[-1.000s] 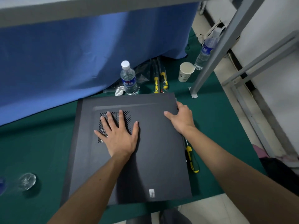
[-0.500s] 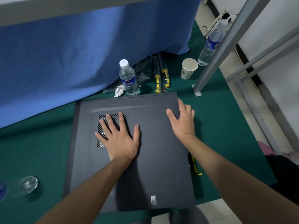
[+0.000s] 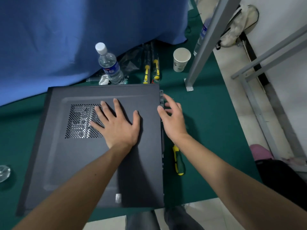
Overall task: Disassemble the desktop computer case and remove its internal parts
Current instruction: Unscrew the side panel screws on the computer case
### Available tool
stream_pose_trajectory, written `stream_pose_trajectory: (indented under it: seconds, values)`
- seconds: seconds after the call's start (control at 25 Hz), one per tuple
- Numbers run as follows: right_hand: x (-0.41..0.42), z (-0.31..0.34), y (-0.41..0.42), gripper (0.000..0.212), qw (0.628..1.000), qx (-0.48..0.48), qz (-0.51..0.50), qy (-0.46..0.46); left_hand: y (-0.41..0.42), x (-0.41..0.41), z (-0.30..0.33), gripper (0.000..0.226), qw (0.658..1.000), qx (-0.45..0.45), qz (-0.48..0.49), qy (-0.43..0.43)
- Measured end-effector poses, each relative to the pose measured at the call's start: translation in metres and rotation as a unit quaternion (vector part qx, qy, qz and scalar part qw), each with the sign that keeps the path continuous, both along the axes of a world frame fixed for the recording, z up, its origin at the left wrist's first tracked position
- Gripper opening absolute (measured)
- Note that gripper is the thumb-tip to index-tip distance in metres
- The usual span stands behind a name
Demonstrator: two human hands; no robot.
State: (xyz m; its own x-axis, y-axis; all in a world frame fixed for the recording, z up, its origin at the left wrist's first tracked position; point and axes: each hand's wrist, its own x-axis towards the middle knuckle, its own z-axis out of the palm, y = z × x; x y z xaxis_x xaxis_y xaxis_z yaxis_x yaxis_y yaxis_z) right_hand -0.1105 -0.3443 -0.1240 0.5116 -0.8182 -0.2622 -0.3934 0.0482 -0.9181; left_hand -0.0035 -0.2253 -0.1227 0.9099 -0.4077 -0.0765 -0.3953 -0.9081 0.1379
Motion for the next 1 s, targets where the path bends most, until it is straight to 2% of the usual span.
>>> stream_pose_trajectory:
  seconds: [0.04, 0.12, 0.24, 0.32, 0.4, 0.44, 0.52, 0.56, 0.64, 0.72, 0.88, 1.0]
  values:
    - [-0.018, -0.004, 0.003, 0.042, 1.0, -0.011, -0.014, 0.013, -0.001, 0.0, 0.001, 0.084, 1.0, -0.001, -0.002, 0.0]
    - [-0.064, -0.022, 0.02, 0.036, 0.992, -0.025, -0.017, 0.124, -0.003, -0.001, 0.005, 0.086, 1.0, 0.0, -0.002, 0.006]
    - [-0.121, -0.049, 0.067, 0.049, 0.94, 0.038, 0.091, 0.326, -0.001, -0.002, 0.009, 0.087, 1.0, -0.002, 0.003, 0.008]
    - [-0.131, -0.064, 0.084, 0.051, 0.926, -0.007, 0.124, 0.357, -0.001, -0.002, 0.009, 0.087, 1.0, -0.003, 0.007, 0.006]
    - [-0.128, -0.069, 0.08, 0.042, 0.926, -0.01, 0.118, 0.36, 0.0, -0.003, 0.008, 0.087, 1.0, -0.007, 0.008, 0.001]
    - [-0.127, -0.068, 0.072, 0.036, 0.932, 0.053, 0.09, 0.348, -0.001, -0.003, 0.008, 0.086, 1.0, -0.007, 0.006, -0.003]
    - [-0.13, -0.062, 0.061, 0.021, 0.937, 0.236, 0.02, 0.258, -0.001, -0.004, 0.009, 0.086, 1.0, -0.006, 0.005, 0.001]
    - [-0.132, -0.056, 0.059, 0.016, 0.935, 0.289, 0.001, 0.206, -0.001, -0.004, 0.01, 0.086, 1.0, -0.006, 0.004, 0.001]
    - [-0.129, -0.039, 0.058, 0.014, 0.939, 0.311, -0.006, 0.146, -0.001, -0.003, 0.009, 0.086, 1.0, -0.007, 0.006, -0.002]
    - [-0.119, -0.021, 0.064, 0.021, 0.942, 0.322, -0.019, 0.091, -0.001, -0.003, 0.008, 0.085, 1.0, -0.011, 0.006, -0.002]
    - [-0.108, 0.01, 0.087, 0.016, 0.919, 0.386, -0.065, -0.037, 0.001, -0.001, 0.006, 0.086, 1.0, -0.016, 0.007, -0.004]
    - [-0.114, 0.019, 0.094, 0.013, 0.918, 0.39, -0.062, -0.042, 0.001, -0.001, 0.005, 0.086, 1.0, -0.018, 0.009, -0.005]
